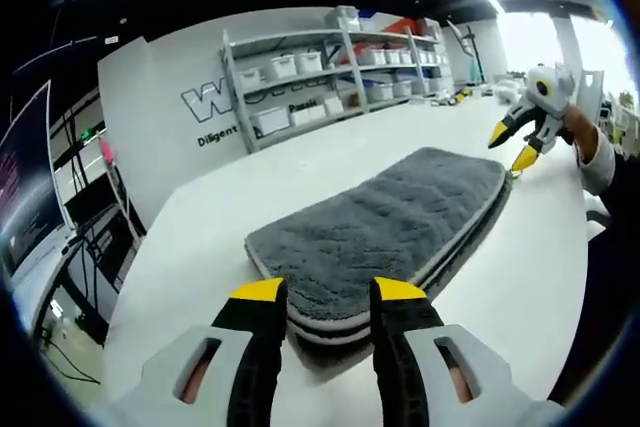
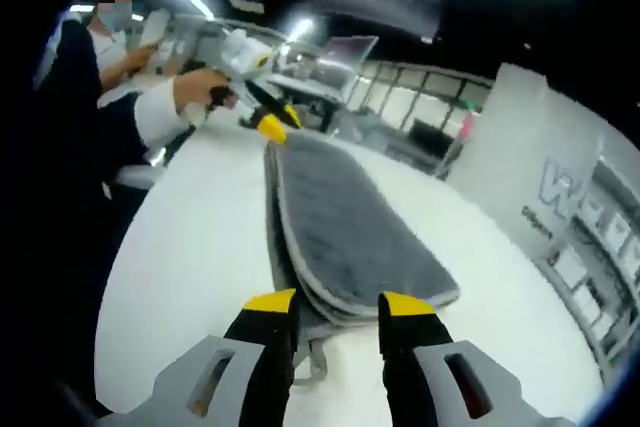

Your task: Open the folded towel by lifting each exposed corner and separating the folded layers until the towel lies flat within the target outline without major curled edges

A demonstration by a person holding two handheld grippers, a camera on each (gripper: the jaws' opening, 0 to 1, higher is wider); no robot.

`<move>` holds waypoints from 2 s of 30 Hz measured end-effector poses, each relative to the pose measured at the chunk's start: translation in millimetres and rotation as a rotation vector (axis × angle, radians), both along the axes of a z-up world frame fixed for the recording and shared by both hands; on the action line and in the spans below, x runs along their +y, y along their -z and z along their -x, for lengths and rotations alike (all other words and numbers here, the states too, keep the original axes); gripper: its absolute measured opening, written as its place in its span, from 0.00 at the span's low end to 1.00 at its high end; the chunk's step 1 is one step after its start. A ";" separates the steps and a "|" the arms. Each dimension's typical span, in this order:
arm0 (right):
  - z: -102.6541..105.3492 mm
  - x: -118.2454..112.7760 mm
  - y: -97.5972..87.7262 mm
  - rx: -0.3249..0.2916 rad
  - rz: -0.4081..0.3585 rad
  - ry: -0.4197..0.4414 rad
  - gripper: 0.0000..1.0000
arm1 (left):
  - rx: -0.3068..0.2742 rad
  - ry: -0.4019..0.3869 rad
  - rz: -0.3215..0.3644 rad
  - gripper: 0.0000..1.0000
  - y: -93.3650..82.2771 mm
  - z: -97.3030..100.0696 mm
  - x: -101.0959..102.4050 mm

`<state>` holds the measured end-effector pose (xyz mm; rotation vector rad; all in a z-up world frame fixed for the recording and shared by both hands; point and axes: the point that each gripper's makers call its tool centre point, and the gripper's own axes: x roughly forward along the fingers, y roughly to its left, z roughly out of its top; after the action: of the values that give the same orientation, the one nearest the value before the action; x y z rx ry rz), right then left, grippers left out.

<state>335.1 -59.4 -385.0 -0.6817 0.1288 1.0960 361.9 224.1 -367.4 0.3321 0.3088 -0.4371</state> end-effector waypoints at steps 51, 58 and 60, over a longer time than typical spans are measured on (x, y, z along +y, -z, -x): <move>-14.3 24.0 1.2 -0.444 0.245 -0.082 0.25 | -0.005 0.041 -0.001 0.39 -5.1 4.5 -5.7; -14.7 27.7 2.1 -0.522 0.298 -0.099 0.24 | -0.009 0.035 0.002 0.39 -5.7 4.8 -2.5; -13.9 29.6 2.4 -0.553 0.316 -0.107 0.23 | -0.008 0.035 0.001 0.39 -5.3 5.0 -2.4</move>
<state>349.1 -29.8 -387.4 -1.2643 -0.2162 0.9602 357.0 221.7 -362.1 0.3387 0.2952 -0.4704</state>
